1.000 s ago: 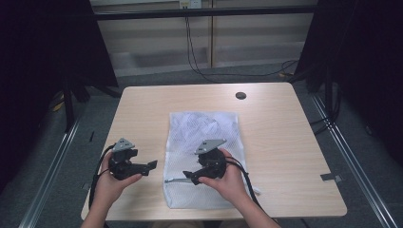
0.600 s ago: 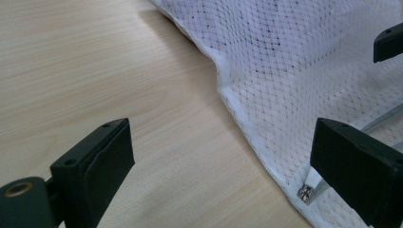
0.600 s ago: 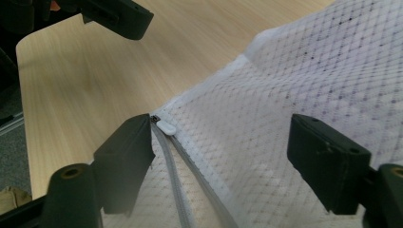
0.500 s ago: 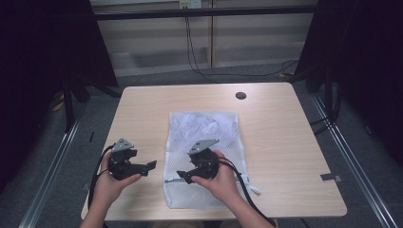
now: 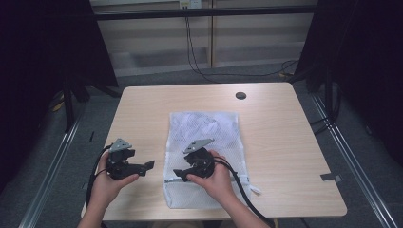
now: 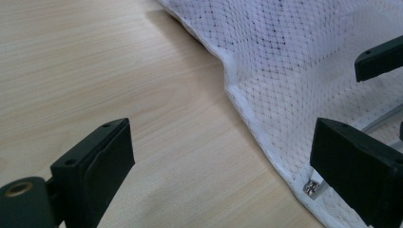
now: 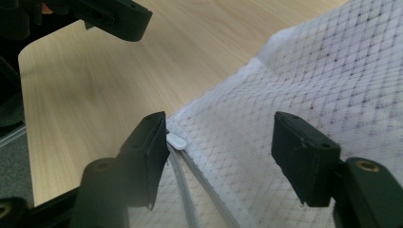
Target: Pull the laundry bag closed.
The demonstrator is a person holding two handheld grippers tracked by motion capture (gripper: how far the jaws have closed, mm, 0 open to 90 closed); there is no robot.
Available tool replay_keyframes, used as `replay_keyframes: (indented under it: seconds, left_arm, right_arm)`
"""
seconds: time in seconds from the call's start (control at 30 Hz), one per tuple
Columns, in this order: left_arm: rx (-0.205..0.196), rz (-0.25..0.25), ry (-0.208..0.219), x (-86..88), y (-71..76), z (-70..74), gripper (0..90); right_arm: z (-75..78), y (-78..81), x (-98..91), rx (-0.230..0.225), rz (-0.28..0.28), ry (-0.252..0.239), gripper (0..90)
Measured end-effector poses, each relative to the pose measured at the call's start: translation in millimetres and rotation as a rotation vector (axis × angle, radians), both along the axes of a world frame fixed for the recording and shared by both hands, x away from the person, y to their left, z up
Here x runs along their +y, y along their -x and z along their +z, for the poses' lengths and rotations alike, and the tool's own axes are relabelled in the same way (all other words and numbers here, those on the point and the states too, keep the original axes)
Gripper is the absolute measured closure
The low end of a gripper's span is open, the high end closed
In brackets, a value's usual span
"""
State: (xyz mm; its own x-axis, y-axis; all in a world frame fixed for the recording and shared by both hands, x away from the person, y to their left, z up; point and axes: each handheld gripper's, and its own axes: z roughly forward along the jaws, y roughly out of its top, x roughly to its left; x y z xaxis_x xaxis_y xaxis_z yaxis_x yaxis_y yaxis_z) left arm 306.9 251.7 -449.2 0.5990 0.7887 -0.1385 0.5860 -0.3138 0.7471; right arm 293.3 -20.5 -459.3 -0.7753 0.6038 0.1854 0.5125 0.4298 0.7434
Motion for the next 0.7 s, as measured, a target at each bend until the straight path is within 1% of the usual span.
replay_keyframes:
  seconds: [0.07, 0.1, 0.17, 0.2, 0.23, 0.3, 0.33, 0.37, 0.4, 0.43, 0.47, 0.5, 0.57, 0.63, 0.7]
  left_arm:
    - [0.001, -0.001, 0.001, 0.1, -0.1, 0.0, 7.1]
    - [0.001, -0.001, 0.001, 0.2, 0.0, 0.1, 7.1]
    - [0.0, -0.002, -0.002, 0.7, 0.0, 0.3, 7.0]
    - [0.001, -0.002, -0.003, 0.9, 0.0, 0.2, 7.1]
    - [0.001, -0.002, -0.003, 0.9, 0.0, 0.2, 7.1]
    - [0.002, -0.003, -0.001, 0.7, 0.0, 0.0, 7.0]
    - [0.001, -0.002, -0.002, 0.8, 0.0, 0.0, 7.0]
    - [0.001, -0.004, -0.005, 1.0, -0.1, 0.0, 7.0]
    - [0.002, -0.006, -0.004, 1.2, -0.2, 0.0, 7.0]
    - [0.0, -0.003, -0.007, 1.3, -0.1, 0.0, 7.0]
    - [0.002, -0.004, -0.006, 1.4, -0.3, 0.0, 7.0]
    - [0.002, -0.001, -0.004, 1.4, -0.3, -0.1, 7.0]
    - [0.001, 0.0, -0.003, 2.0, -0.3, 0.1, 7.1]
    - [0.001, -0.001, 0.001, 2.5, -0.4, 0.1, 7.0]
    - [0.001, 0.004, 0.002, 1.9, -0.2, -0.3, 7.0]
  right_arm:
    - [-0.6, -0.4, 0.7, 0.008, -0.004, 0.005, 37.4]
    - [-1.7, -0.8, 1.5, 0.029, -0.003, -0.013, 37.5]
    - [-2.9, -1.8, 2.8, 0.069, -0.017, -0.027, 38.0]
    - [-3.7, -1.9, 4.5, 0.109, -0.03, -0.043, 41.8]
    - [-4.7, -2.5, 5.5, 0.121, -0.039, -0.054, 42.7]
    - [-5.6, -2.9, 6.4, 0.127, -0.044, -0.063, 44.4]
    - [-7.2, -2.9, 8.7, 0.158, -0.057, -0.072, 48.2]
    - [-8.0, -3.2, 9.5, 0.161, -0.056, -0.071, 50.4]
    - [-9.1, -3.4, 10.8, 0.177, -0.059, -0.079, 51.8]
    - [-9.1, -3.4, 10.8, 0.177, -0.059, -0.079, 51.8]
    - [-10.3, -3.7, 11.8, 0.192, -0.056, -0.09, 52.7]
    - [-11.7, -3.8, 13.1, 0.197, -0.062, -0.098, 54.3]
    - [-13.8, -4.0, 15.3, 0.213, -0.059, -0.098, 54.8]
    - [-17.2, -4.1, 18.5, 0.236, -0.072, -0.11, 55.5]
    - [-18.8, -4.3, 19.7, 0.243, -0.075, -0.11, 55.7]
